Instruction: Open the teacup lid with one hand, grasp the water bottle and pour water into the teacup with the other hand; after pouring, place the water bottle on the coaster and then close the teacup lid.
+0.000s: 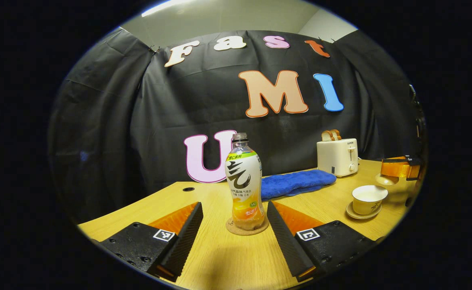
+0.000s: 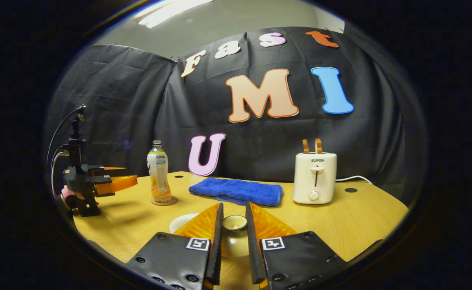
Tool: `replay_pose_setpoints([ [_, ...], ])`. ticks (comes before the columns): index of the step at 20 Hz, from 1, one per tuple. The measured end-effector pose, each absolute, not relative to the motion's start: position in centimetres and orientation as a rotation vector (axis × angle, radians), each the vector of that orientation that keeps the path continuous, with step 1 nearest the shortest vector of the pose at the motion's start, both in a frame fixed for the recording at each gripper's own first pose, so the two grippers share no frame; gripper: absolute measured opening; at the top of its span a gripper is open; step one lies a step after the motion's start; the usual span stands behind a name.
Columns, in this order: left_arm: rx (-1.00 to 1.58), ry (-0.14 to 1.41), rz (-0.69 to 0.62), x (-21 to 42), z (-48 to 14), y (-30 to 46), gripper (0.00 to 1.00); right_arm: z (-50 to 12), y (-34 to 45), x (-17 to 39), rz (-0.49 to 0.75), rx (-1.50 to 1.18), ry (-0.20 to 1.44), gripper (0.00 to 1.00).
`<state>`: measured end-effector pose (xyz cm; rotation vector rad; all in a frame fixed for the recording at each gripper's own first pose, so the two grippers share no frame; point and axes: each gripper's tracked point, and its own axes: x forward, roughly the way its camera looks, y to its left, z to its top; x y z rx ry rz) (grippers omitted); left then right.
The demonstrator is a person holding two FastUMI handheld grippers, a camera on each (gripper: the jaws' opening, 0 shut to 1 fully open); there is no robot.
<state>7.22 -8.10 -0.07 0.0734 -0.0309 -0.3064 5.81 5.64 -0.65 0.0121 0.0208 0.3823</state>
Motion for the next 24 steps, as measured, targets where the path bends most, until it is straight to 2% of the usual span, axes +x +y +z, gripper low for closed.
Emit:
replay_pose_setpoints([
  [8,-0.011,-0.016,-0.286,6.6,-0.7,-6.5,0.93,-1.1,9.7,6.6,0.502,0.013,0.04,0.33],
  [24,-0.011,-0.018,-0.274,6.7,-0.6,-6.2,0.94,-3.6,11.7,7.3,0.555,-0.026,0.195,0.34],
])
